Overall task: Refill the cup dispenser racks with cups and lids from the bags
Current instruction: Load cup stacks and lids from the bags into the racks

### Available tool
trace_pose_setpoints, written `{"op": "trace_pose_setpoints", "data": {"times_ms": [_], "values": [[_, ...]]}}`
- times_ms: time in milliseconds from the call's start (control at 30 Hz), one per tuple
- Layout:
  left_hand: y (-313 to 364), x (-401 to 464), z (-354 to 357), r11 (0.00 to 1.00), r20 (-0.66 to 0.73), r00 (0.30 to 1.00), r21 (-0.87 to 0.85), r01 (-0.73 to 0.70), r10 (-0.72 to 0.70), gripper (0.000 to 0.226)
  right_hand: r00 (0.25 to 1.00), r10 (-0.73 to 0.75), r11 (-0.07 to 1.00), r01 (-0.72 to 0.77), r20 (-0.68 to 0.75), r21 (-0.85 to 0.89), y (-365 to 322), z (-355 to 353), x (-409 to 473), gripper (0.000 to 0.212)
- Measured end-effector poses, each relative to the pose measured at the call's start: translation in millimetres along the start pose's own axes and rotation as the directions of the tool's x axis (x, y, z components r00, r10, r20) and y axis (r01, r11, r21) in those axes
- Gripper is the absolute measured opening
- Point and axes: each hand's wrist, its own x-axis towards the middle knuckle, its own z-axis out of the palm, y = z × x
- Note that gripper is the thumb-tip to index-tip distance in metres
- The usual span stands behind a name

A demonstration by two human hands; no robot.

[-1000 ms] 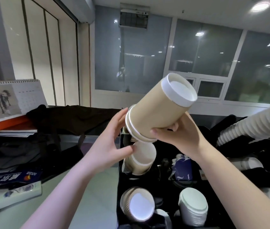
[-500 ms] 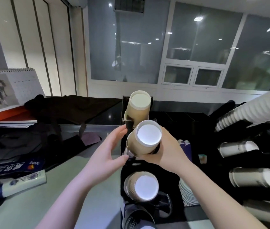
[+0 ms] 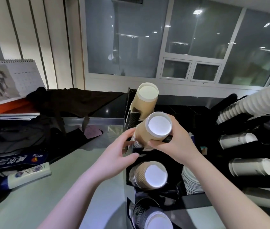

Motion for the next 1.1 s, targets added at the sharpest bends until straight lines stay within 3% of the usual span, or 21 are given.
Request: {"op": "trace_pose_setpoints", "data": {"times_ms": [133, 233, 400, 567, 733, 900, 1100], "values": [[3, 13, 3, 0.995, -0.097, 0.993, -0.084, 0.062, -0.07, 0.064, 0.998, 0.059, 0.995, -0.061, 0.029, 0.078, 4, 1, 0, 0.074], [5, 18, 6, 0.992, -0.143, 0.986, -0.103, 0.073, -0.087, 0.06, 0.997, 0.077, 0.997, -0.077, 0.027, -0.003, 7, 1, 0, 0.077], [12, 22, 2, 0.998, -0.108, 0.993, -0.045, 0.042, -0.046, 0.039, 0.992, 0.093, 0.988, -0.081, 0.084, -0.132, 4, -1, 8, 0.057], [18, 26, -3, 0.99, -0.085, 0.988, -0.058, 0.128, -0.133, 0.033, 0.981, 0.154, 0.979, -0.136, 0.117, -0.149, 8, 1, 10, 0.077], [23, 30, -7, 0.986, -0.088, 0.982, -0.017, 0.166, -0.166, 0.035, 0.983, 0.158, 0.963, -0.132, 0.095, -0.236, 0, -3, 11, 0.073], [31, 32, -11, 0.986, -0.088, 0.983, 0.01, 0.165, -0.164, 0.04, 0.973, 0.197, 0.978, -0.188, 0.119, -0.088, -7, -7, 16, 0.082], [51, 29, -31, 0.996, 0.02, 0.996, -0.017, 0.082, -0.082, 0.04, 0.973, 0.129, 0.991, -0.124, 0.191, -0.042, -36, -30, 19, 0.071]]}}
